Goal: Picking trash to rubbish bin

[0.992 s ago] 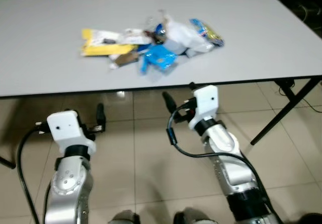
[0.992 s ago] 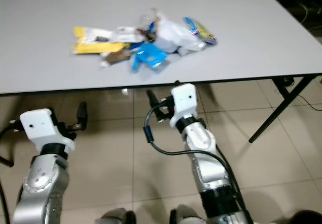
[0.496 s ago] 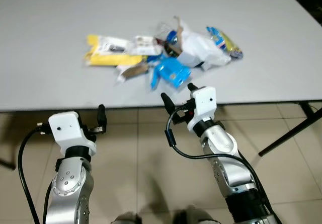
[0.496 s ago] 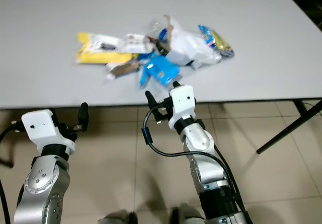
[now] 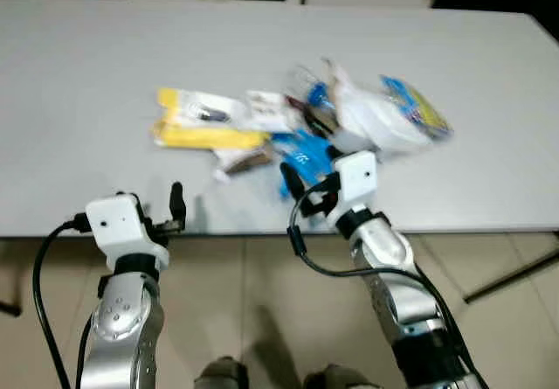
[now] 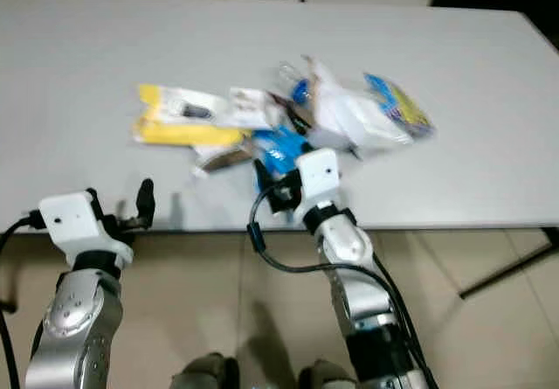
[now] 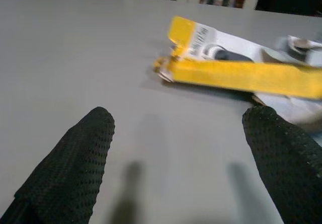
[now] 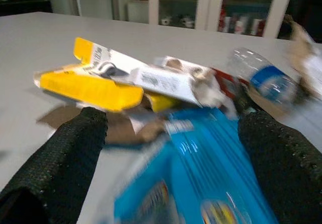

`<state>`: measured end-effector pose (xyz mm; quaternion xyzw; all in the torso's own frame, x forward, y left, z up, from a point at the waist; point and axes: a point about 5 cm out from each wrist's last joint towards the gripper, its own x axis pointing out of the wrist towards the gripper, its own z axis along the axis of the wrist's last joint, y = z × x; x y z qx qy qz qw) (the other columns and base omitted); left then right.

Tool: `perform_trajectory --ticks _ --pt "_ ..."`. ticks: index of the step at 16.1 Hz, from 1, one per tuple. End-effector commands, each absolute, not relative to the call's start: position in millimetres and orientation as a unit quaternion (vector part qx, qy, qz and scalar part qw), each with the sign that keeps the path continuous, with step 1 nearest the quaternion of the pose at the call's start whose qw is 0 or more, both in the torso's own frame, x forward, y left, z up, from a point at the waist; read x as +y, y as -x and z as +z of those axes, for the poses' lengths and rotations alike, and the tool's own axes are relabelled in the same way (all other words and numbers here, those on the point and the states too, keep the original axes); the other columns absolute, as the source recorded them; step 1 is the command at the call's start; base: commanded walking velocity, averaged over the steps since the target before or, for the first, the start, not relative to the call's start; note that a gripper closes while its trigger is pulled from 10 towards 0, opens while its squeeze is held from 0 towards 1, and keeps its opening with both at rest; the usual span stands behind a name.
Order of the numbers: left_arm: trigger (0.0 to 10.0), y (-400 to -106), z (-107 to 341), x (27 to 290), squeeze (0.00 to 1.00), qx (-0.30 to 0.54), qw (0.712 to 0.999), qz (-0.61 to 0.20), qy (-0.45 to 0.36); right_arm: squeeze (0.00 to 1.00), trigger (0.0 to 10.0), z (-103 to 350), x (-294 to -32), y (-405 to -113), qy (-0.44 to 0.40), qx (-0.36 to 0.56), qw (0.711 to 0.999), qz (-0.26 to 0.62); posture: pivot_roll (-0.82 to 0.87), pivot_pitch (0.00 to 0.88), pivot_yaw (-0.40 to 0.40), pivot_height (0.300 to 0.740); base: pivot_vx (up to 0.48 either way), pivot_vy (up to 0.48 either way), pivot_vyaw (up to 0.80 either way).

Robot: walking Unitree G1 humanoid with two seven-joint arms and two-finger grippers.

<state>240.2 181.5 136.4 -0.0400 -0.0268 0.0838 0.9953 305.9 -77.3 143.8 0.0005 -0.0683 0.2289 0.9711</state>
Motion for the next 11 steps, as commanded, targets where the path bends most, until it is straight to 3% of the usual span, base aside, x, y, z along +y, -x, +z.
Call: perform_trajectory --ticks 1,2,11 --pt "10.0 -240.4 136.2 175.6 0.02 -0.026 0.995 0.078 0.051 1.00 10.0 144.8 -87.3 -307.0 0.001 -0.070 0.974 0.216 -0.01 0.177 -0.013 0.740 0.000 0.000 0.00" --pt "10.0 -240.4 136.0 175.8 1.00 -0.025 0.995 0.079 0.052 1.00 10.0 144.8 -87.3 -306.9 0.001 -0.070 0.974 0.216 -0.01 0.177 -0.013 0.740 0.000 0.000 0.00" --pt "10.0 -241.2 134.4 173.8 1.00 -0.018 0.996 0.064 0.059 1.00 10.0 145.2 -86.6 -306.8 0.007 -0.073 0.973 0.217 0.00 0.175 -0.009 0.740 0.000 0.000 0.00"
